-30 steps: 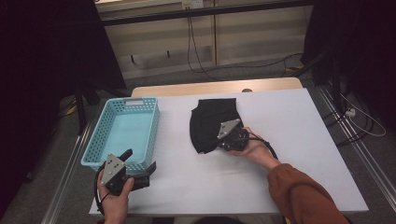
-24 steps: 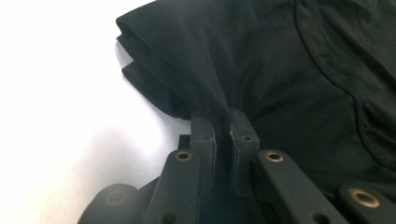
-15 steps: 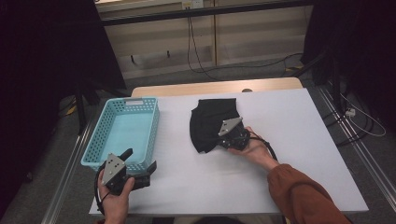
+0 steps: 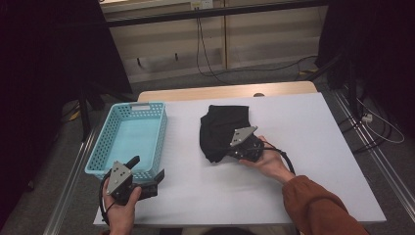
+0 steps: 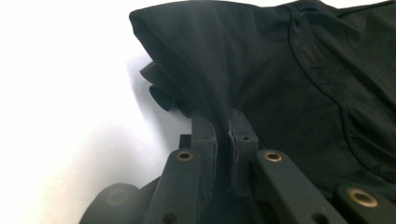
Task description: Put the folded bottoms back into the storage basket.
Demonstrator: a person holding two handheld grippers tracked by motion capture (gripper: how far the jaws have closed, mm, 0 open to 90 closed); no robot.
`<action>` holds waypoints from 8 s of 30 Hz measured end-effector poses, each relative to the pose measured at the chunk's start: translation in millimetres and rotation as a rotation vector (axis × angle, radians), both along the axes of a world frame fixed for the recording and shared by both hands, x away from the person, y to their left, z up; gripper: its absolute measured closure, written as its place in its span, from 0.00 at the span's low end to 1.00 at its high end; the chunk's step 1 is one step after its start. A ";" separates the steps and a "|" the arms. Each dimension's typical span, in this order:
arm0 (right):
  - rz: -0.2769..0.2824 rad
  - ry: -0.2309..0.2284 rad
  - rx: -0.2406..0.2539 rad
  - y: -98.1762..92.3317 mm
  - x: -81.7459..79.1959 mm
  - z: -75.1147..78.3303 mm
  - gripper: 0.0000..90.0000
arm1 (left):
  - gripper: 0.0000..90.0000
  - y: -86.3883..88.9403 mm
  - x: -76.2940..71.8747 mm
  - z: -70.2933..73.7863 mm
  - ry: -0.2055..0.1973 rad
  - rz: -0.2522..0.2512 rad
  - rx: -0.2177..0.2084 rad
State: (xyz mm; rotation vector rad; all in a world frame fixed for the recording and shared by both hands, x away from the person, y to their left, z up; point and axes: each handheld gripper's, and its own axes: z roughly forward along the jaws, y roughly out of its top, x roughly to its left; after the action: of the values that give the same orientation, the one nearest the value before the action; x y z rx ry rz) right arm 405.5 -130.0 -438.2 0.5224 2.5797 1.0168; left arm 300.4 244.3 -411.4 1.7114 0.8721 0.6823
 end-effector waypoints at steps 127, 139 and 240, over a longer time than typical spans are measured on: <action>0.107 0.079 0.074 9.1 -101.7 10.3 0.94 | 0.72 -162.4 174.5 -55.1 0.476 -0.305 0.087; 0.104 0.070 0.085 9.0 -102.3 11.5 0.94 | 0.88 -157.5 175.0 -50.8 0.502 -0.263 0.042; 0.152 -0.079 0.280 73.0 -61.9 65.0 0.94 | 0.90 -76.2 186.7 68.8 0.236 -0.098 -0.113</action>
State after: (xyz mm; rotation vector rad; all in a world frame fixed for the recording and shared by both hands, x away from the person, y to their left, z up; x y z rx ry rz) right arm 343.6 -56.9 -373.2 0.3475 2.4507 1.4331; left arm 487.2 168.1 -342.6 1.7418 0.9631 0.3632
